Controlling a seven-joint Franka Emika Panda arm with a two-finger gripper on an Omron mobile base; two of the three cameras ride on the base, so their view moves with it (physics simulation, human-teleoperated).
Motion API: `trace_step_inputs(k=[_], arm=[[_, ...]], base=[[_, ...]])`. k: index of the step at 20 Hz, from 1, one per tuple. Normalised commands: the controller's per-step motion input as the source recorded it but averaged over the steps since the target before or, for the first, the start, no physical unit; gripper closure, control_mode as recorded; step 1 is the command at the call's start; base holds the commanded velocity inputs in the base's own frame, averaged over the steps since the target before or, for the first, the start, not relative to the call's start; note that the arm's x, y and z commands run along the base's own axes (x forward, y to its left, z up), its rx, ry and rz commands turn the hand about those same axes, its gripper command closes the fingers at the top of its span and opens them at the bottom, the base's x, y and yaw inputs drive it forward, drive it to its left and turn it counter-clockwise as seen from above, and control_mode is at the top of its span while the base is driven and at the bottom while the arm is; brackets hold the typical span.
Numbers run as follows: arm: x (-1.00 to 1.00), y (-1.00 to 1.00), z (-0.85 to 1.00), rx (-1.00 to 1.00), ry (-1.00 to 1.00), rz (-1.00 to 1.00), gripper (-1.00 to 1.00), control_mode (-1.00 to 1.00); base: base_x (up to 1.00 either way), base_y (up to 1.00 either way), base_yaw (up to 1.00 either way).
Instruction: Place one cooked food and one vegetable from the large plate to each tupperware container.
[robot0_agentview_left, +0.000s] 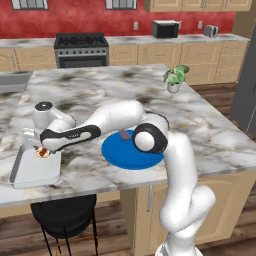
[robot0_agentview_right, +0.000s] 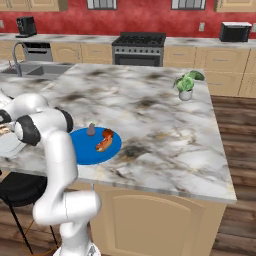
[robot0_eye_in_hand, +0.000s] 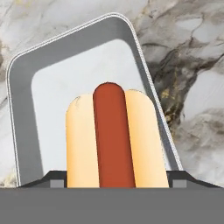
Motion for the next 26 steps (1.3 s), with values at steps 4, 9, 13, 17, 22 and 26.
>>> trace_step_inputs(k=[4,9,13,17,22,26], arm=[[0.18,0.37,-0.14,-0.17,0.01,0.0,1.0,-1.0],[0.05,0.09,-0.26,-0.06,0.0,0.06,1.0,-1.0],[0.0,-0.14,-0.42,0.0,0.0,0.12,1.0,-1.0],[0.0,-0.38,-0.46,0.0,0.0,0.13,1.0,-1.0],[0.0,-0.44,-0.54,0.05,-0.03,0.15,1.0,-1.0],[0.05,0.06,-0.55,0.04,-0.09,0.14,1.0,-1.0]], base=[[0.0,0.0,0.0],[0.0,0.0,0.0],[0.0,0.0,0.0],[0.0,0.0,0.0],[0.0,0.0,0.0],[0.0,0.0,0.0]])
